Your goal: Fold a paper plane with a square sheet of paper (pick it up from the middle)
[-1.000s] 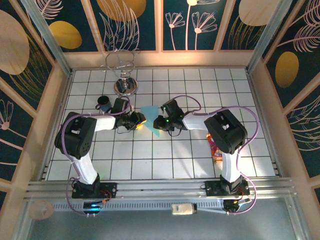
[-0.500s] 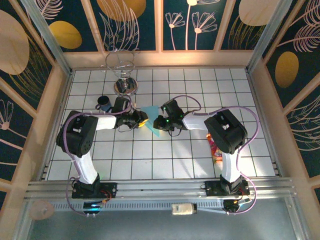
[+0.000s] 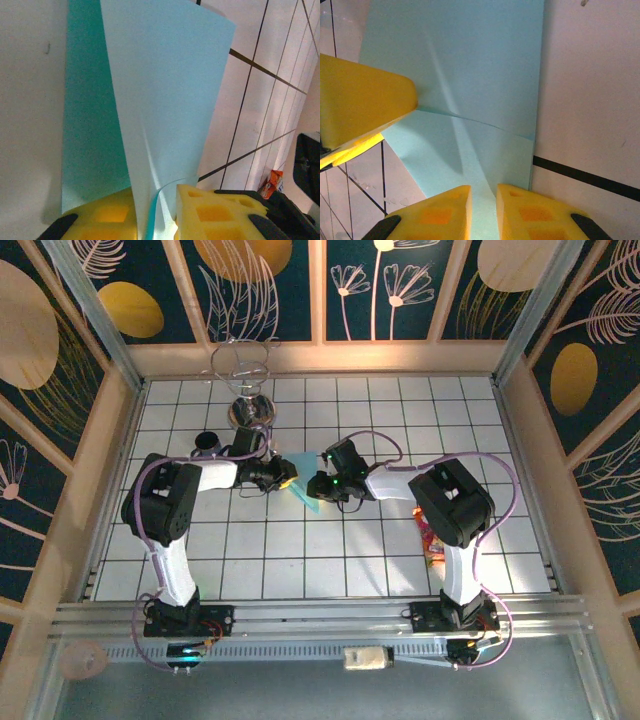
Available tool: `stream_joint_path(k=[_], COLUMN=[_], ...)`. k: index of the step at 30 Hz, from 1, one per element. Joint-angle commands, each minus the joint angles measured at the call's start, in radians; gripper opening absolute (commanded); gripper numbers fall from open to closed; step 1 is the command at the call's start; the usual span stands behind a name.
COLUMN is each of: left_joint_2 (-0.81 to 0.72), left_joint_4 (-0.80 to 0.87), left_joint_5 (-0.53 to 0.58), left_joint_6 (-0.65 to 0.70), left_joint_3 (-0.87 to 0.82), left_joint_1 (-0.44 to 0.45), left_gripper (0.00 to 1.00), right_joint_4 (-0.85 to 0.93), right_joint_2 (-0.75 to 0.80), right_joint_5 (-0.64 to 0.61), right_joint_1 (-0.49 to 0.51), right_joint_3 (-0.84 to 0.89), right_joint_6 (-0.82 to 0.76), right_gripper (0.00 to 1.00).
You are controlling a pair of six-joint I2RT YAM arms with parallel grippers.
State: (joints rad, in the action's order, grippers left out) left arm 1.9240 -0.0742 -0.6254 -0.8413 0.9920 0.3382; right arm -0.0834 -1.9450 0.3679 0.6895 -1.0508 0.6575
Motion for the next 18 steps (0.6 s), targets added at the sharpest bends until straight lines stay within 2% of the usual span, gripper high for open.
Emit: stream_joint_path(k=[1, 7, 10, 14, 18], left_joint_2=[0.012, 0.0, -0.018, -0.063, -0.108], left_joint_4=[0.049, 0.06, 0.056, 0.049, 0.024], left_joint_5=[0.001, 0.002, 0.006, 0.045, 0.083], left_joint_6=[0.042, 0.047, 0.031, -0.028, -0.109], left_joint_3=[0.029, 0.03, 0.023, 0.001, -0.014], left_joint_1=[-0.014, -0.024, -0.025, -0.025, -0.022], left_gripper=[0.17, 0.0, 0.0, 0.0, 0.0], right_joint_4=[0.033, 0.037, 0.046, 0.082, 0.091], right_joint_2=[-0.007, 0.027, 0.054, 0.102, 0.117], right_joint_5=[-0.025, -0.058, -0.095, -0.232, -0.412], right_joint_1=[-0.009, -0.008, 0.001, 0.039, 0.105], right_joint_3=[0.028, 0.012, -0.008, -0.051, -0.066], right_joint_6=[-0.036, -0.098, -0.147, -0.227, -0.272], right_gripper=[0.22, 0.24, 0.25, 0.32, 0.32])
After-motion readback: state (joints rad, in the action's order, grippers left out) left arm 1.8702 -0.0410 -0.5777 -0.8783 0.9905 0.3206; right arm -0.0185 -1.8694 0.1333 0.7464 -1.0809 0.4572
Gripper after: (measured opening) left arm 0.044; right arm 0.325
